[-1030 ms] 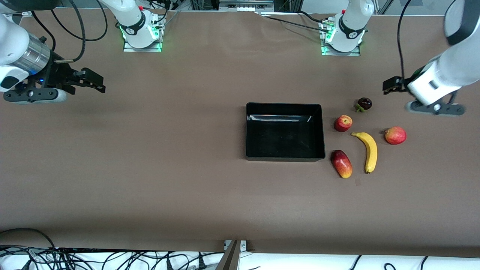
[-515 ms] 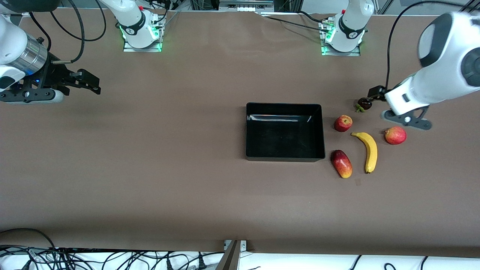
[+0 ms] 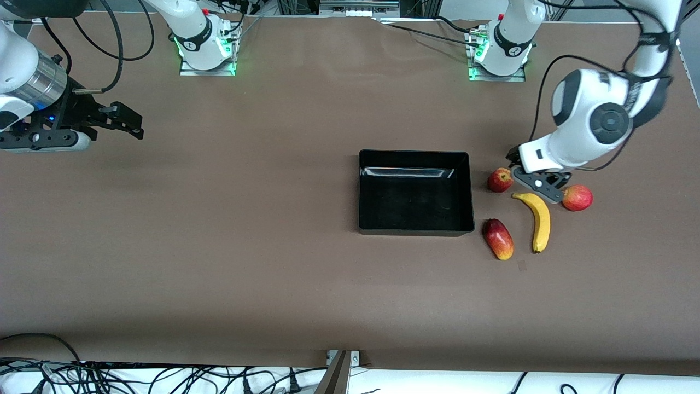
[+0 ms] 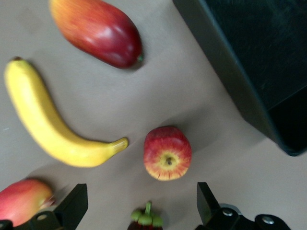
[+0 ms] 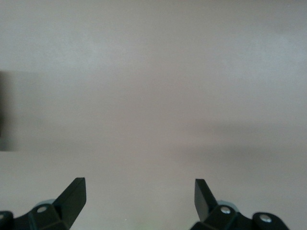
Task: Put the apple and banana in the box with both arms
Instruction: 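Lower the left gripper onto the small red apple and grasp it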
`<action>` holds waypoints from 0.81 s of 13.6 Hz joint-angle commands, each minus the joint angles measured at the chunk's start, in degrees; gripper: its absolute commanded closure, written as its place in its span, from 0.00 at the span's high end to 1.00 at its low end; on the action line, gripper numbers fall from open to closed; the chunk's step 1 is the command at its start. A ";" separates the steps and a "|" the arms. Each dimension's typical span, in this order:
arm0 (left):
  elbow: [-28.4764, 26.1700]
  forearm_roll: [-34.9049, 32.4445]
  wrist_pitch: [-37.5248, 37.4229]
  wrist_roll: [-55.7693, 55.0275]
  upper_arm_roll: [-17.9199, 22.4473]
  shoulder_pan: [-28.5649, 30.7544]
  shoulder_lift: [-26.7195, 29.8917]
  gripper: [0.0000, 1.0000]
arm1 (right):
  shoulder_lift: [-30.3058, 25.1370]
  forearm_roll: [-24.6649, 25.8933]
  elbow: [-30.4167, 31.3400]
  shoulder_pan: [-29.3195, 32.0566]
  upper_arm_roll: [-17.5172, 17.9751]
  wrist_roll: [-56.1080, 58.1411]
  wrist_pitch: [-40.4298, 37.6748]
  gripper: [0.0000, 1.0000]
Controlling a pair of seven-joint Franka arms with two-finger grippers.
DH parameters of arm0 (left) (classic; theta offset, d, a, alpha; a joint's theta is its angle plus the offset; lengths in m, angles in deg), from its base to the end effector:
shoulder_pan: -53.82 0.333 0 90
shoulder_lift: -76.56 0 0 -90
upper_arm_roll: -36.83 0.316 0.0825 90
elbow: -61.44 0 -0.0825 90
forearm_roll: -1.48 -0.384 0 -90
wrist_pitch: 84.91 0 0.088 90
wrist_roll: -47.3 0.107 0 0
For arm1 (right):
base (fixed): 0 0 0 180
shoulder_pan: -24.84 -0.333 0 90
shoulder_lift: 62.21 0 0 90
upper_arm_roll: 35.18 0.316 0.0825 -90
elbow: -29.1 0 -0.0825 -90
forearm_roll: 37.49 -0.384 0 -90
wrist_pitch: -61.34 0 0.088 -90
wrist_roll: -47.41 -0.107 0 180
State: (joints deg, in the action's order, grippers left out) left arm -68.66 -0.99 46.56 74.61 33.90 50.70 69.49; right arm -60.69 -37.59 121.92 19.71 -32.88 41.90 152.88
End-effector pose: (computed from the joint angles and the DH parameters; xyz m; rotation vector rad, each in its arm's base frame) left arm 0.5165 -0.0538 0.2958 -2.9861 0.9439 0.1599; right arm 0.5579 0.0727 0.5887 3.1375 0.0525 -0.0767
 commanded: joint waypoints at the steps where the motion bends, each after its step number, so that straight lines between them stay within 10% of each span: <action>1: -5.76 0.28 8.42 2.49 0.11 -0.23 -0.12 1.00 | 1.02 0.98 -1.51 1.08 1.21 0.16 -0.92 1.00; 9: -9.46 0.19 20.48 2.49 -1.29 -0.49 -6.98 1.00 | 1.11 1.24 -1.59 0.73 1.13 0.07 0.13 1.00; 11: -9.38 0.19 20.49 2.49 -1.38 -0.49 -7.16 0.51 | 1.11 1.16 -1.59 0.64 1.13 0.07 0.21 1.00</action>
State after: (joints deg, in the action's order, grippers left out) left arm -77.97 -0.99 66.12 75.86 32.65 50.37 62.54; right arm -60.19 -37.29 121.68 19.71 -32.54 41.90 153.22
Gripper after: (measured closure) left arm 0.066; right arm 0.000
